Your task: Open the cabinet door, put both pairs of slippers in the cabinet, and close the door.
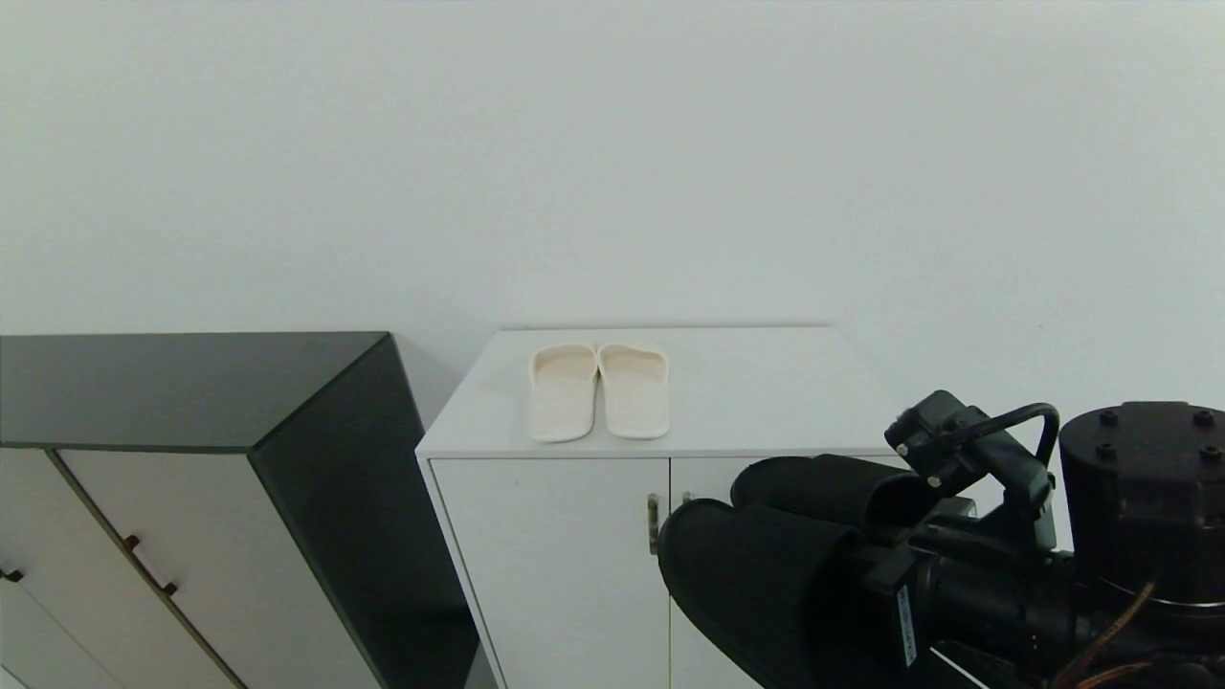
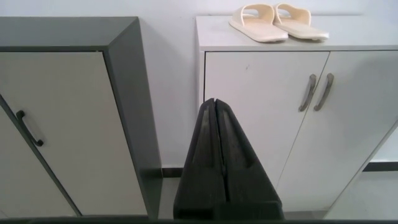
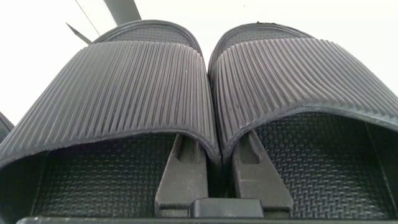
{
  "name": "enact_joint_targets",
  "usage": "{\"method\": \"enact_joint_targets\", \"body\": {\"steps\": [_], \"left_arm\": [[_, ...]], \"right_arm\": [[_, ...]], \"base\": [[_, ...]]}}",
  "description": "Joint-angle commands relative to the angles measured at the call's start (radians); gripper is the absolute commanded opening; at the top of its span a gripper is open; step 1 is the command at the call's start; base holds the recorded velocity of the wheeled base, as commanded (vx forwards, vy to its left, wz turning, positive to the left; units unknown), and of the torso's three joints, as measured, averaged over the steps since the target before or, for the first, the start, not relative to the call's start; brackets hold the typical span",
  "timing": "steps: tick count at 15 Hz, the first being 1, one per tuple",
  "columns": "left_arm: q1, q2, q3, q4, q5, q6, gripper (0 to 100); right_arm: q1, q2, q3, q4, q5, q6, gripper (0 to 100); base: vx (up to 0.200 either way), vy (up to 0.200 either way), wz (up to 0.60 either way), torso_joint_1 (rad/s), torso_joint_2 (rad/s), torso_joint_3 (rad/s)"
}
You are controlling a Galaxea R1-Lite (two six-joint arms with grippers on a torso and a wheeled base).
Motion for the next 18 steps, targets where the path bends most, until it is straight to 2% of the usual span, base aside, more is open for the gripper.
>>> {"method": "enact_joint_targets", "body": {"steps": [1,11,12,18], "left_arm": [[0.0,0.0,0.0,0.0,0.0,0.0,0],[0.0,0.0,0.0,0.0,0.0,0.001,0],[0.0,0.0,0.0,0.0,-0.002,0.0,100],[0.0,0.0,0.0,0.0,-0.006,0.003,100]], "right_arm": [[0.0,0.004,-0.001,-0.001,-0.001,0.0,0],[0.0,0.012,0.005,-0.001,-0.001,0.0,0],[0.0,0.012,0.005,-0.001,-0.001,0.0,0],[0.002,-0.003,0.02,-0.01,-0.002,0.0,0]], "base": [[0.0,0.0,0.0,0.0,0.0,0.0],[0.0,0.0,0.0,-0.2,0.49,0.285],[0.0,0.0,0.0,-0.198,0.52,0.31],[0.0,0.0,0.0,-0.177,0.49,0.318]]}}
